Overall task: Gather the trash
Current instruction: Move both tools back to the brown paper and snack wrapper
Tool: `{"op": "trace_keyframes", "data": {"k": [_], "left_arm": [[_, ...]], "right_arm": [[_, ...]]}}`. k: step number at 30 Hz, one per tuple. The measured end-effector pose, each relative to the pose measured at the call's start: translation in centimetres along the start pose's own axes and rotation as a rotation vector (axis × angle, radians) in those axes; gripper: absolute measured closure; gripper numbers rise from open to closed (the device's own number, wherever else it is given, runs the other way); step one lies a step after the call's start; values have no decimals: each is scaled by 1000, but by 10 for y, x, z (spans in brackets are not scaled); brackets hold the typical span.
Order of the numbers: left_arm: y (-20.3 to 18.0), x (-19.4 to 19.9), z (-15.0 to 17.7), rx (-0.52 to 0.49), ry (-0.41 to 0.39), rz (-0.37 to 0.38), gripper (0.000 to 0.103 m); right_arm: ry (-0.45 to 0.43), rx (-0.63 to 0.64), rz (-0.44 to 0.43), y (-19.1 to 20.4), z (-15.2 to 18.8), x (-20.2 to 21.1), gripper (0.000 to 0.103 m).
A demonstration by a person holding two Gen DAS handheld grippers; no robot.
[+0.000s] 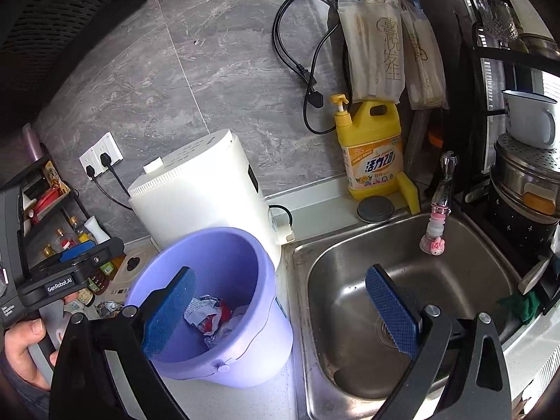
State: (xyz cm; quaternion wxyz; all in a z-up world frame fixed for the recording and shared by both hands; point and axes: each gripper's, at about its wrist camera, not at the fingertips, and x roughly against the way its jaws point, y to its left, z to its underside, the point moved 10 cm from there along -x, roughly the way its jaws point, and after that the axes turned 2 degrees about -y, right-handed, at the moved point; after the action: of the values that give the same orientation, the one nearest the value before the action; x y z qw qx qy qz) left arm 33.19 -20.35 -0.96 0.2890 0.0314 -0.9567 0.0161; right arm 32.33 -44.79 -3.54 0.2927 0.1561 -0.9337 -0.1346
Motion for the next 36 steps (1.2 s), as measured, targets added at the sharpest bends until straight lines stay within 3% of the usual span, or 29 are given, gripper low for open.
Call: {"op": "trace_keyframes", "data": {"k": [12, 21, 29, 36], "left_arm": [[97, 32, 26, 136, 57, -136, 6], [176, 73, 39, 329, 12, -195, 6], [217, 96, 59, 327, 22, -239, 6], [237, 104, 81, 319, 35, -216, 6]], "right_arm": [[41, 62, -118, 74, -2, -23, 8], [80, 142, -210, 144, 12, -42, 8], [111, 208, -281, 204, 29, -52, 8], [133, 263, -326, 254, 45, -60, 8]]}}
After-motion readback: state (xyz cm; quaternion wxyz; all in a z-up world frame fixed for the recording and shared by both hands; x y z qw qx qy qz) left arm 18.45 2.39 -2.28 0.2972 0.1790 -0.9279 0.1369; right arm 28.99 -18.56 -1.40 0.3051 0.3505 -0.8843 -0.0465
